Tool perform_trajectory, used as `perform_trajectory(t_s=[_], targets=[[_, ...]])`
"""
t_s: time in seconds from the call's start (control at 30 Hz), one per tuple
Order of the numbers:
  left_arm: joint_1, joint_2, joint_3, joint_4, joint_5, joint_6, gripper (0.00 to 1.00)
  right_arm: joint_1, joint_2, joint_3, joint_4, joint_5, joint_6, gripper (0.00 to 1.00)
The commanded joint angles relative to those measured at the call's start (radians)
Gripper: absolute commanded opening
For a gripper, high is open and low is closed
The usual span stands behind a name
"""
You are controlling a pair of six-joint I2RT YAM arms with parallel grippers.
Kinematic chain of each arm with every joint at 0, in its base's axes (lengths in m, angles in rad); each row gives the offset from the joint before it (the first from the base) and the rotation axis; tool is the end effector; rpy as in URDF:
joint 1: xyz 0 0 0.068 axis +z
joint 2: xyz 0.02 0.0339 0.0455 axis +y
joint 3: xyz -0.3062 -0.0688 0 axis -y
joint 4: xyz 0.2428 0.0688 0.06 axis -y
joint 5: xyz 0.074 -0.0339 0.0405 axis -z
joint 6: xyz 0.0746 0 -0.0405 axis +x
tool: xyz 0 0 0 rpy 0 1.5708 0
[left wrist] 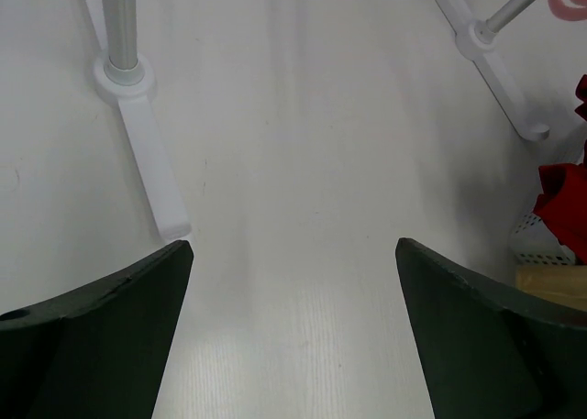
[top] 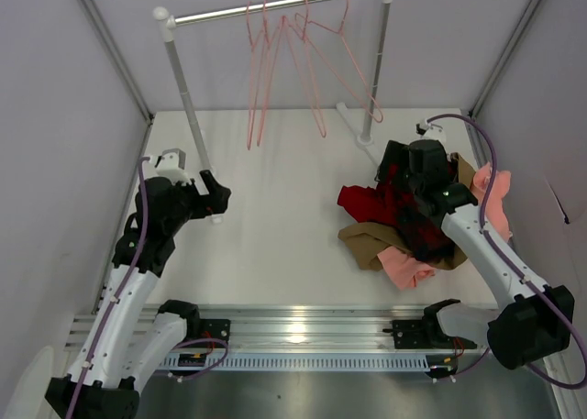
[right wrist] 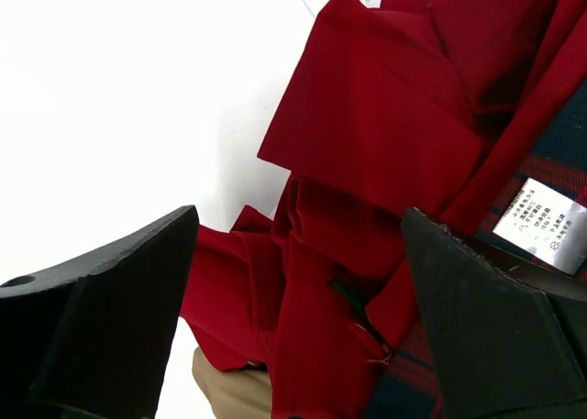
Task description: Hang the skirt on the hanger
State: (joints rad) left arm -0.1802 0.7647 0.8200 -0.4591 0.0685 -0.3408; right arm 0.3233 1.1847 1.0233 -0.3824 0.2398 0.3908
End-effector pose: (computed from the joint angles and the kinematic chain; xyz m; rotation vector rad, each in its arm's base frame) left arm 0.1709 -0.0363 0.3405 -0.1151 1.9928 -0.4054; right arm 0.2705 0.0719 0.3416 0.2132 2.0915 0.1767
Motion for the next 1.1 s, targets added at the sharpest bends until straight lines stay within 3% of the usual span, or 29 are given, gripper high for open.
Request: perform_trajectory(t_s=[0.0, 0.57, 0.83, 0.9, 0.93, 1.0, 1.03, 1.07], targets=[[0.004, -0.013, 0.034, -0.007, -0.030, -0.020, 0.99, 0.000, 0.006, 0.009, 0.045, 0.032, -0.015, 0.99], [0.004, 0.005, -0.019, 0.051, -0.035, -0.003, 0.99, 0.007, 0.248, 0.129, 0.180, 0.101, -0.128, 0.98], [0.005, -0.011, -0.024, 0.054, -0.045, 0.000, 0.99, 0.007, 0.368, 0.162, 0.191, 0.167, -0.152, 0.88], [0.004, -0.010, -0.027, 0.051, -0.049, 0.002, 0.99, 0.008, 0.392, 0.176, 0.180, 0.190, -0.147, 0.67], [0.005, -0.010, -0.021, 0.051, -0.052, 0.002, 0.99, 0.007, 0.391, 0.182, 0.175, 0.197, -0.136, 0.49], [0.004, -0.015, -0.021, 0.048, -0.056, 0.002, 0.99, 0.007, 0.372, 0.176, 0.191, 0.217, -0.139, 0.28], [0.004, -0.018, -0.022, 0.050, -0.059, 0.002, 0.99, 0.007, 0.363, 0.175, 0.192, 0.226, -0.148, 0.01], [0.004, -0.016, -0.021, 0.050, -0.061, 0.003, 0.99, 0.007, 0.352, 0.181, 0.189, 0.234, -0.150, 0.00]])
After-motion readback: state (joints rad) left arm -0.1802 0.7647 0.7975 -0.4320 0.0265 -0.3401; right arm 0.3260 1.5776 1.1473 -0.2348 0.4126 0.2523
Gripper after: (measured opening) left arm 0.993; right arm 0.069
